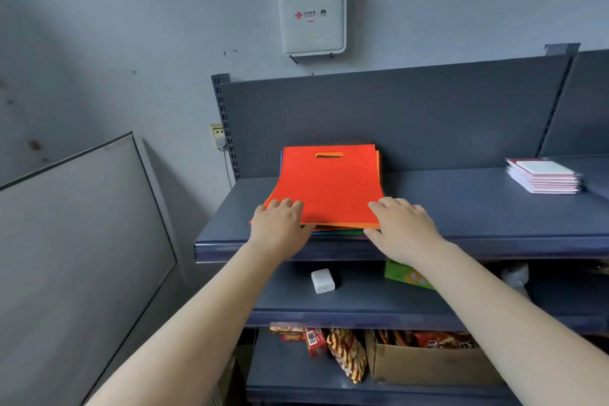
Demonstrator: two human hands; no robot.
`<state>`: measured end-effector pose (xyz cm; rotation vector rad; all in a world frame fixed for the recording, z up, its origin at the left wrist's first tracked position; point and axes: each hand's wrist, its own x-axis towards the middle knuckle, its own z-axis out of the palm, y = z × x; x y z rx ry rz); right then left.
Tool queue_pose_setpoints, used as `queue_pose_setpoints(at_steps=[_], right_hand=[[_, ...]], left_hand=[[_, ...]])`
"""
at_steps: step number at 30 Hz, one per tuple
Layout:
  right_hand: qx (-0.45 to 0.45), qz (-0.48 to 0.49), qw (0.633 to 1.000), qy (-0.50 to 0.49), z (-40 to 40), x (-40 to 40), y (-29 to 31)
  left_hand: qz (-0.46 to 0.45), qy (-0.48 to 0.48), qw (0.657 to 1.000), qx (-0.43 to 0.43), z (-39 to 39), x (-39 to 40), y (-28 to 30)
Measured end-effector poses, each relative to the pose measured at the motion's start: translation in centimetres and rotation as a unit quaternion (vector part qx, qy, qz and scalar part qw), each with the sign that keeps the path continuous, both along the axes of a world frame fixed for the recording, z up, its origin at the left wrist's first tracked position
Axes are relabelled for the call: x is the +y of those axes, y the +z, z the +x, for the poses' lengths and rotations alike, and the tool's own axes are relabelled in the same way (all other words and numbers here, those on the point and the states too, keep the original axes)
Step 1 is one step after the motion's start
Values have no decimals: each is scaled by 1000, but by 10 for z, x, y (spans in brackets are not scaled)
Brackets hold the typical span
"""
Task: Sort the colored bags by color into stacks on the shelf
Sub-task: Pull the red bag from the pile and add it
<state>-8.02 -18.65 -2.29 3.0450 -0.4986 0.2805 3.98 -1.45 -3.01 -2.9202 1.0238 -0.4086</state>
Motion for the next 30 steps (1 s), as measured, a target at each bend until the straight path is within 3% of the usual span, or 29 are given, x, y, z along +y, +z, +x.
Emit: queue_pose_setpoints(at_steps=[6, 11, 15, 20, 23, 26, 30], right_hand=[[-8, 141, 989, -34, 41, -57, -27], [-94, 313, 940, -101, 53, -89, -47], [-199, 346, 910, -117, 55, -102, -50], [-220, 334, 909, -116, 63, -113, -46], [-278, 312, 900, -123, 61, -123, -46], [-338, 314, 876, -143, 55, -132, -50], [-336, 356, 860, -145, 52, -140, -57]], left_hand=[[-35, 15, 998, 50, 38, -29, -31], [-99, -9, 993, 64, 44, -45, -45], [-107, -46, 990, 81, 42, -59, -45], [-143, -80, 980, 111, 47, -62, -39], [-190, -29, 976, 106, 55, -54, -37], [-179, 81, 977, 88, 66, -41, -36], [-189, 231, 943, 150, 85, -24, -31]])
